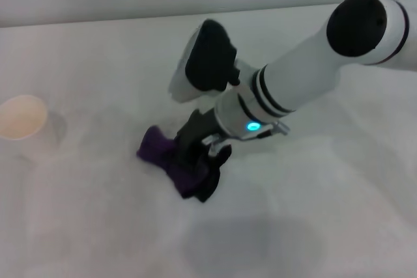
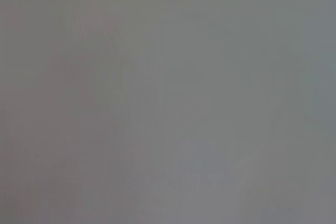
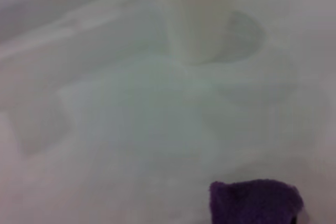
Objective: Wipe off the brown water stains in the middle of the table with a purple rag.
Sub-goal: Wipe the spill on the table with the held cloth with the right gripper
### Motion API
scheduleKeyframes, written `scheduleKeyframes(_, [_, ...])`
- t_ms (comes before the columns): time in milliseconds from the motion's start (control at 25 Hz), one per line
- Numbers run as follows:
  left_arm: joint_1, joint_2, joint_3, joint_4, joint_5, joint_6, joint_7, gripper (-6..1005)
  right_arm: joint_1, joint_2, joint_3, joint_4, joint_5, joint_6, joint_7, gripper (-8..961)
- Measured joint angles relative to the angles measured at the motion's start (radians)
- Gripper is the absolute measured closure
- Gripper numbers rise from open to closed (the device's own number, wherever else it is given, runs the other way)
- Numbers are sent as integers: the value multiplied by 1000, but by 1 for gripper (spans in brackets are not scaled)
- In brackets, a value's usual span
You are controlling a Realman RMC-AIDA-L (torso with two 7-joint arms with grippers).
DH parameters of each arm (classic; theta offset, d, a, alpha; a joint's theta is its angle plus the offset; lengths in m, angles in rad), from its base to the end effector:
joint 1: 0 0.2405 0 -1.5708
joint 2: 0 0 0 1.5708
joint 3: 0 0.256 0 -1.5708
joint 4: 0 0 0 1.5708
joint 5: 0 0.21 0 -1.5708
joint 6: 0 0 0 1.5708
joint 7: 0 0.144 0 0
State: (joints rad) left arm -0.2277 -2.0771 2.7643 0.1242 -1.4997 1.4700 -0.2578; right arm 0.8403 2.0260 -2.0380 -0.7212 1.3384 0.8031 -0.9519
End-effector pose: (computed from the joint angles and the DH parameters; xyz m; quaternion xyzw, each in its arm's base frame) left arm -0.3819 0.2392 0.0242 -0.5630 -0.2807 -0.3476 0.6953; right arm 0.1609 0.3615 -0.1377 -0.9773 0.1786 -0.0667 0.0924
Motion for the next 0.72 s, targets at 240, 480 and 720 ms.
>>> scheduleKeyframes(240, [-5, 1, 0, 0, -10, 0, 0, 134, 19, -7, 104, 59, -105, -35, 0, 846])
scheduleKeyframes(480, [-5, 2, 0, 0, -13, 0, 0, 134, -11, -10, 287, 58, -242, -20, 2, 844])
scheduleKeyframes(720, [-6, 1, 0, 1, -13, 0, 0, 133, -2, 0, 253, 35, -232, 53, -2, 842])
